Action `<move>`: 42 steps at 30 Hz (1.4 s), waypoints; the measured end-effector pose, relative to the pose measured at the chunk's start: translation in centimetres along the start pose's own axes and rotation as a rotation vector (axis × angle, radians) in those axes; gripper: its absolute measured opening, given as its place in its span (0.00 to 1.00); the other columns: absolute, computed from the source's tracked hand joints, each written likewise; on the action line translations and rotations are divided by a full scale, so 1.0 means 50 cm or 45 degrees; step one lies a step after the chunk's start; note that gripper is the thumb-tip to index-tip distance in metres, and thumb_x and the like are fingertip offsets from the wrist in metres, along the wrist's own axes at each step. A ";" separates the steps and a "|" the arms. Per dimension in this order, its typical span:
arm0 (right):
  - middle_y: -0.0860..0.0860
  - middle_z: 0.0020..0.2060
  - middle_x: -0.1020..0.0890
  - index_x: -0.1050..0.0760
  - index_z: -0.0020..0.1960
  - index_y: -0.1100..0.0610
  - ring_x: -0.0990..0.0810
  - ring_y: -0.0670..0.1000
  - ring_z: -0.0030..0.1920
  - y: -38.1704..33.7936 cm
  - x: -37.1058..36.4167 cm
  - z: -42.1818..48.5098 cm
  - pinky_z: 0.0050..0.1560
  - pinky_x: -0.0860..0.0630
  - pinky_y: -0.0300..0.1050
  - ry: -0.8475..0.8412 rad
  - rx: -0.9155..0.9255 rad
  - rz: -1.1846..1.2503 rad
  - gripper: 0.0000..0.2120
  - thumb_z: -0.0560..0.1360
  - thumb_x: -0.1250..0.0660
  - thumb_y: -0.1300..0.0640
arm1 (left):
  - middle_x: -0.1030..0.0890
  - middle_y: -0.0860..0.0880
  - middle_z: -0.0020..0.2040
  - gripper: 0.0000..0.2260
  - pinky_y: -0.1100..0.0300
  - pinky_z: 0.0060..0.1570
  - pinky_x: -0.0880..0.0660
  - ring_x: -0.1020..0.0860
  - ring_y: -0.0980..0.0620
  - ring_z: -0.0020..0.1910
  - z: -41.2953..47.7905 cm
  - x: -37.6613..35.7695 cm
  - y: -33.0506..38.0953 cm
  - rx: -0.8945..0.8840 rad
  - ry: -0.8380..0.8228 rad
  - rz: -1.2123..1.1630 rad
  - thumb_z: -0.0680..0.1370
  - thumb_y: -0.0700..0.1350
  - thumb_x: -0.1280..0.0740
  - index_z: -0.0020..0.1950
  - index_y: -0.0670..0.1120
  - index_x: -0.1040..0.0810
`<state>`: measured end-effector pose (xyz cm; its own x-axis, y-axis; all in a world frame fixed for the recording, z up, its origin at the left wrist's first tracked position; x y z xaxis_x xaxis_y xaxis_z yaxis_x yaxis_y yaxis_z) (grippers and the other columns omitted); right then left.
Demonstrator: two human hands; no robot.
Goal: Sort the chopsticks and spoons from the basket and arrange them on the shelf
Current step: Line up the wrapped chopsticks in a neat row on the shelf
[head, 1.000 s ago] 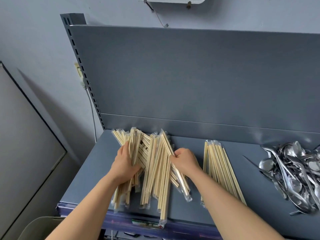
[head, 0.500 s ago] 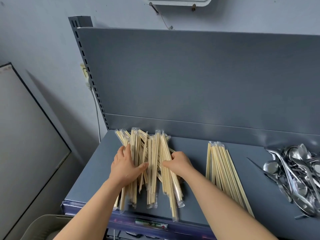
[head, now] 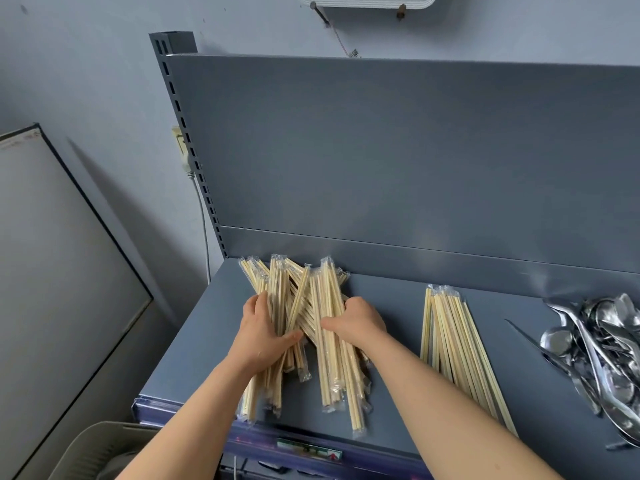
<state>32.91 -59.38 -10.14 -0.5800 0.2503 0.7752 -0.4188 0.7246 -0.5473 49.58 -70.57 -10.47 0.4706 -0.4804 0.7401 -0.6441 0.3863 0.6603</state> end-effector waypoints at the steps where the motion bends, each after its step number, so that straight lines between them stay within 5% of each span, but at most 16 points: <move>1: 0.47 0.34 0.23 0.29 0.39 0.53 0.24 0.49 0.34 0.006 0.001 0.004 0.31 0.31 0.40 -0.005 -0.014 0.042 0.14 0.67 0.30 0.44 | 0.50 0.49 0.78 0.47 0.51 0.72 0.40 0.42 0.46 0.75 0.000 0.000 0.000 0.002 0.007 0.008 0.70 0.59 0.27 0.78 0.47 0.52; 6: 0.48 0.40 0.22 0.26 0.51 0.55 0.23 0.49 0.37 0.028 0.005 0.013 0.29 0.34 0.40 -0.015 -0.011 0.076 0.20 0.67 0.30 0.43 | 0.51 0.48 0.78 0.46 0.48 0.74 0.42 0.46 0.44 0.76 0.002 -0.001 0.006 0.007 0.030 0.067 0.71 0.60 0.28 0.78 0.47 0.52; 11: 0.49 0.31 0.27 0.28 0.38 0.55 0.28 0.48 0.30 0.046 0.017 0.017 0.30 0.33 0.40 -0.100 0.033 0.327 0.11 0.67 0.31 0.48 | 0.50 0.44 0.79 0.45 0.46 0.75 0.49 0.52 0.43 0.77 0.008 0.012 0.021 0.003 0.098 0.288 0.71 0.65 0.33 0.78 0.48 0.51; 15: 0.51 0.32 0.28 0.26 0.40 0.55 0.27 0.48 0.32 0.047 0.054 -0.002 0.32 0.31 0.39 -0.190 0.142 0.406 0.06 0.72 0.35 0.53 | 0.48 0.46 0.79 0.39 0.46 0.74 0.57 0.56 0.45 0.78 0.009 0.023 0.057 -0.085 0.184 0.368 0.74 0.65 0.37 0.78 0.50 0.47; 19: 0.49 0.40 0.21 0.25 0.47 0.52 0.21 0.48 0.41 0.031 0.105 -0.045 0.42 0.26 0.40 -0.259 0.339 0.424 0.05 0.77 0.36 0.51 | 0.29 0.52 0.67 0.27 0.51 0.69 0.36 0.36 0.50 0.69 -0.001 0.027 0.161 -0.341 0.199 -0.105 0.76 0.61 0.36 0.71 0.51 0.32; 24: 0.43 0.38 0.18 0.22 0.47 0.45 0.19 0.40 0.40 0.017 0.151 -0.101 0.43 0.27 0.40 -0.292 0.503 0.410 0.04 0.77 0.34 0.47 | 0.18 0.52 0.51 0.13 0.67 0.49 0.24 0.20 0.56 0.51 -0.025 -0.023 0.309 -0.448 -0.325 -0.674 0.76 0.58 0.35 0.57 0.55 0.22; 28: 0.45 0.34 0.21 0.20 0.47 0.50 0.22 0.45 0.37 0.042 0.162 -0.115 0.43 0.25 0.44 -0.358 0.470 0.441 0.08 0.75 0.33 0.46 | 0.18 0.46 0.48 0.12 0.67 0.45 0.22 0.18 0.56 0.45 -0.034 -0.055 0.351 -0.367 -0.479 -0.896 0.78 0.50 0.34 0.57 0.45 0.22; 33: 0.48 0.31 0.23 0.19 0.41 0.51 0.26 0.46 0.32 0.088 0.156 -0.124 0.35 0.27 0.40 -0.466 0.410 0.532 0.10 0.66 0.25 0.45 | 0.16 0.46 0.50 0.12 0.61 0.47 0.21 0.18 0.49 0.49 -0.061 -0.105 0.373 -0.381 -0.610 -1.086 0.77 0.47 0.34 0.57 0.41 0.25; 37: 0.48 0.26 0.23 0.20 0.42 0.60 0.26 0.47 0.27 0.137 0.158 -0.124 0.35 0.26 0.41 -0.421 0.324 0.485 0.22 0.59 0.22 0.43 | 0.17 0.44 0.44 0.12 0.55 0.48 0.22 0.18 0.47 0.45 -0.077 -0.134 0.369 -0.362 -0.623 -1.158 0.74 0.47 0.31 0.52 0.41 0.24; 42: 0.49 0.35 0.18 0.22 0.45 0.55 0.22 0.44 0.35 0.137 0.225 -0.136 0.37 0.26 0.39 -0.249 0.385 0.563 0.15 0.68 0.25 0.45 | 0.19 0.41 0.39 0.13 0.55 0.40 0.22 0.20 0.46 0.38 -0.082 -0.146 0.372 -0.409 -0.464 -1.102 0.77 0.47 0.33 0.51 0.37 0.25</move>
<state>28.28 -47.22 -3.01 -0.8522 0.3433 0.3949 -0.2718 0.3545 -0.8947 36.63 -56.65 -3.09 0.4529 -0.8894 -0.0624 0.0532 -0.0429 0.9977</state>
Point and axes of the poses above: each hand's wrist, its own z-axis towards the middle knuckle, its own x-axis out of the back of the hand, y = z × x, the point moved 7 cm from there along z, towards the middle knuckle
